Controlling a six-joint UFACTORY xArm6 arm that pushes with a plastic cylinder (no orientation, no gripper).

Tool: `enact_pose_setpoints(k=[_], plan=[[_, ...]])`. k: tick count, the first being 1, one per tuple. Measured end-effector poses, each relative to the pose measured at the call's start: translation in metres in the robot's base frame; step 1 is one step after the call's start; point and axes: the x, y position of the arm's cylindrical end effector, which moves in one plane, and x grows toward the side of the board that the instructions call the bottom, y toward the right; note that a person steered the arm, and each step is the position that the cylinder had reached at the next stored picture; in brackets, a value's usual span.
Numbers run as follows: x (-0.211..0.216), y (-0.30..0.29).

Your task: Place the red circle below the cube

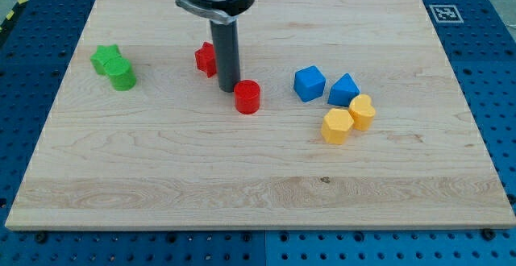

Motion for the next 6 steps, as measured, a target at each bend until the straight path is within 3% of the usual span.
enact_pose_setpoints(k=[2, 4, 6], plan=[[0.026, 0.035], [0.051, 0.002], [0.060, 0.043]])
